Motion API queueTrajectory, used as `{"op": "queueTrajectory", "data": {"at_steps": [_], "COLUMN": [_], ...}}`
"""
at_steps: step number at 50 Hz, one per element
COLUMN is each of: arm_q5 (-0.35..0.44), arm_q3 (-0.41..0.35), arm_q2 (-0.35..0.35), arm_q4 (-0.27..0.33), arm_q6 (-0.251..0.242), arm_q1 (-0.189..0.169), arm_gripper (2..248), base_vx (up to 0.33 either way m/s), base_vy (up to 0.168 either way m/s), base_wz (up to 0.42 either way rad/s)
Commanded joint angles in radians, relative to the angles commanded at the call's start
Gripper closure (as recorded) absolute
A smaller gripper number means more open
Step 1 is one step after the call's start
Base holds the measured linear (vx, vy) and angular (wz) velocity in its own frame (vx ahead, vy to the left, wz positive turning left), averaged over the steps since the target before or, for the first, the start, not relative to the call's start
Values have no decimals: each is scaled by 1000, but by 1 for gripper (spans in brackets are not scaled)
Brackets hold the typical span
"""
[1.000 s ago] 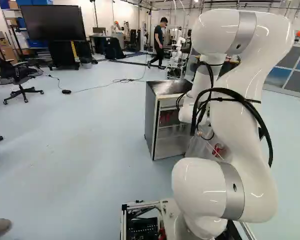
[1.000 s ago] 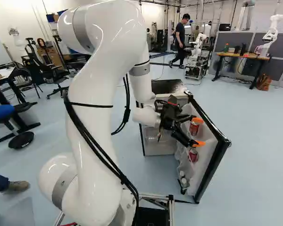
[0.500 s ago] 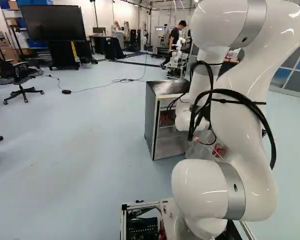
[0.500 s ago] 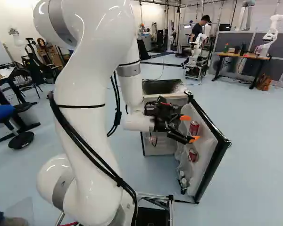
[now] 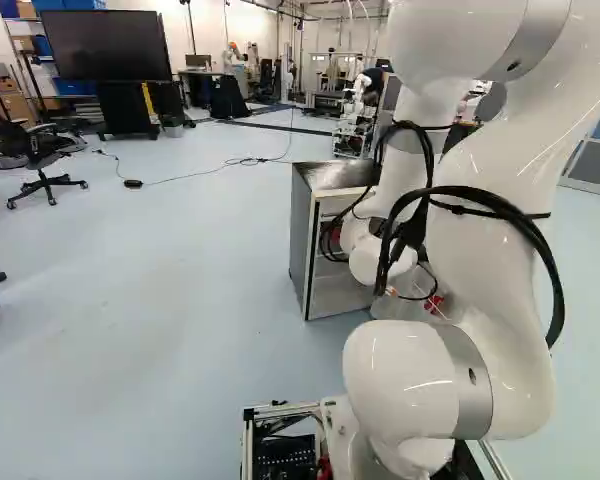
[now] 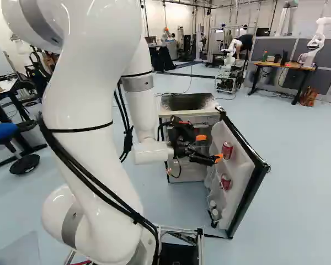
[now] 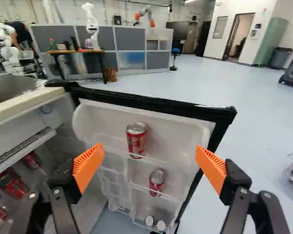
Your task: Grab a drink from the fridge
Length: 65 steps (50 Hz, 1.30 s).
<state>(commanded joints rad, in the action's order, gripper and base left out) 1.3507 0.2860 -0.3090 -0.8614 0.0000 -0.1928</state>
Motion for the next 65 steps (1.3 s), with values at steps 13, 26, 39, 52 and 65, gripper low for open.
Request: {"op": "queueTrajectory", "data": {"at_steps": [13, 26, 39, 52, 65], "arm_q5": [0, 0, 0, 0, 0], "arm_q3": [-42, -38, -25, -10, 7], "arm_q2": [31, 2, -47, -96, -144], "arm_q4": [137, 273, 410, 546, 683], "arm_q6": [0, 0, 0, 0, 0], "arm_q1": [1, 1, 1, 1, 1], "arm_gripper": [3, 3, 3, 3, 3], "base_vx": [0, 0, 0, 0, 0], "base_vy": [0, 0, 0, 0, 0], "base_wz": [0, 0, 0, 0, 0]}}
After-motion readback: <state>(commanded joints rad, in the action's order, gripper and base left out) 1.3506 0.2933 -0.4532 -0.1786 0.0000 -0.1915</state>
